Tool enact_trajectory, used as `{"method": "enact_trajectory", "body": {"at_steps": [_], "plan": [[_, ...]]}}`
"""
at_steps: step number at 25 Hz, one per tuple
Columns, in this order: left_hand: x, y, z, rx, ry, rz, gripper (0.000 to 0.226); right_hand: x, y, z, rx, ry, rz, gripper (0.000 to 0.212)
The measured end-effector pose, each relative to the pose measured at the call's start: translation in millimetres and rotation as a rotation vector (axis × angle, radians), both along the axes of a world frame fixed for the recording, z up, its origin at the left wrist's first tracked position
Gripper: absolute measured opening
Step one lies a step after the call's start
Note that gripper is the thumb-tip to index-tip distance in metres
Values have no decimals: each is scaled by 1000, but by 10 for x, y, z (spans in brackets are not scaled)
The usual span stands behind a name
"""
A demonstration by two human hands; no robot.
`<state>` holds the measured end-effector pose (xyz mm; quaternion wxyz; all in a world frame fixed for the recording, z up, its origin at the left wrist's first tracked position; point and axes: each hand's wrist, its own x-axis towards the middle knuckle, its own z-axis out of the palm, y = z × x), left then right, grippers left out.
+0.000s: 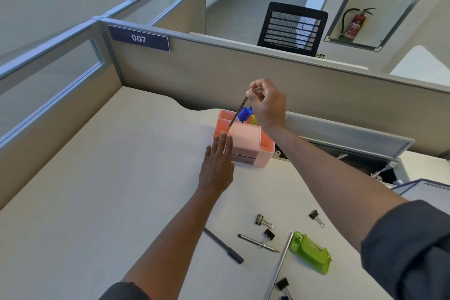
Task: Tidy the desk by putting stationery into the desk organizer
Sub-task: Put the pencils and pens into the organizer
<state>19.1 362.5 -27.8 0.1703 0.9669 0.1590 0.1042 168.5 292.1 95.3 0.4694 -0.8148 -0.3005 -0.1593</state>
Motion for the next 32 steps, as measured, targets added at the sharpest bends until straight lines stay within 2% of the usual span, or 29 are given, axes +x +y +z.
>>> {"method": "enact_trajectory", "body": {"at_steps": [7,20,29,32], "plan": [[29,36,-187,32,33,-4,86,201,423,-255,-142,-25,4,10],[46,22,-303,-32,-11,24,90,304,844,-585,-378,102,120,8],[56,-13,-330,-26,-5,50,90,428,787,-618,-468,207,192,23],[48,-22,-329,-40,-32,52,88,425,708,-634,-506,172,202,29]]}}
